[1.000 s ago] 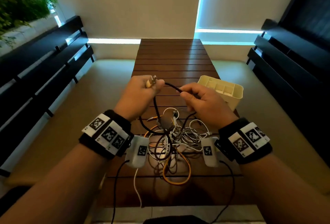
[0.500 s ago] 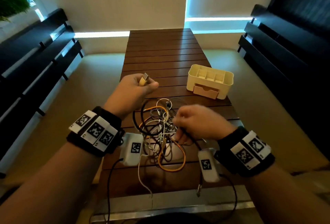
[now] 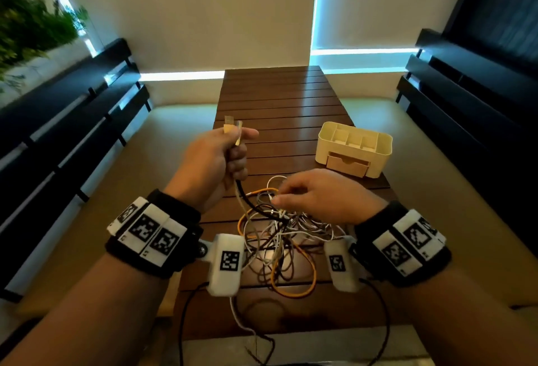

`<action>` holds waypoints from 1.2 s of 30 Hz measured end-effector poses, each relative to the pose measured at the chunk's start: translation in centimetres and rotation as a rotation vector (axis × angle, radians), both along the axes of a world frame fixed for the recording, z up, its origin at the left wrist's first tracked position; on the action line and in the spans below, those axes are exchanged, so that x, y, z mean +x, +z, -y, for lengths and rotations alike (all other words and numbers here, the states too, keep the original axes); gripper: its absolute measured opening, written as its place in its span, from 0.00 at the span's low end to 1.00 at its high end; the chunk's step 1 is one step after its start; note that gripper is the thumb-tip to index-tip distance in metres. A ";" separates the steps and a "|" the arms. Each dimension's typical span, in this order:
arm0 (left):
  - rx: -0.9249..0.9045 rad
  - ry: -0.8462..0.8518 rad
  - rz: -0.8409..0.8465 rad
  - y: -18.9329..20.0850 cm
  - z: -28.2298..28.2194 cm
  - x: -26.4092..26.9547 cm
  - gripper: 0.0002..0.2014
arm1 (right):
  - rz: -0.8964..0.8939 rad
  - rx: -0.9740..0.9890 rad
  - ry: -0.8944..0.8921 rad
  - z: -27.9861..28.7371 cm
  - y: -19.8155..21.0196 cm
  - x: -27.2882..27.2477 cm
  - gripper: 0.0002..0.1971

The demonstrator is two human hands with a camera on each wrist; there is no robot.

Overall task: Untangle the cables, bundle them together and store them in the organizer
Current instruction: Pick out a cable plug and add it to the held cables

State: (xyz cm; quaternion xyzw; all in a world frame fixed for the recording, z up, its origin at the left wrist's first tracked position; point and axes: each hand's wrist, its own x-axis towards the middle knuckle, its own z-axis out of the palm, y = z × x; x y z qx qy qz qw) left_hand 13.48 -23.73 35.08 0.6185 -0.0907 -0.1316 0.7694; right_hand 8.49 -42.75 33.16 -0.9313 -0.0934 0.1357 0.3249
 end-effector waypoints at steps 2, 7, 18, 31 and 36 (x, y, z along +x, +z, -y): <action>-0.021 0.005 0.011 -0.3 0.5 -0.3 0.15 | -0.085 0.213 0.055 -1.5 -1.2 0.4 0.23; 0.027 0.100 0.050 -1.5 0.8 -0.1 0.13 | -0.198 0.488 0.139 -4.5 -4.4 0.8 0.12; 0.182 0.090 -0.038 -3.7 -2.1 0.2 0.14 | -0.203 0.547 -0.078 -1.7 -6.5 2.7 0.12; 0.124 0.038 -0.010 -5.4 -5.0 1.2 0.14 | -0.223 -0.143 -0.376 0.1 -17.5 4.7 0.11; 0.128 0.038 -0.042 -6.0 -5.2 1.8 0.16 | 0.057 -0.122 -0.515 -0.7 -15.8 6.0 0.10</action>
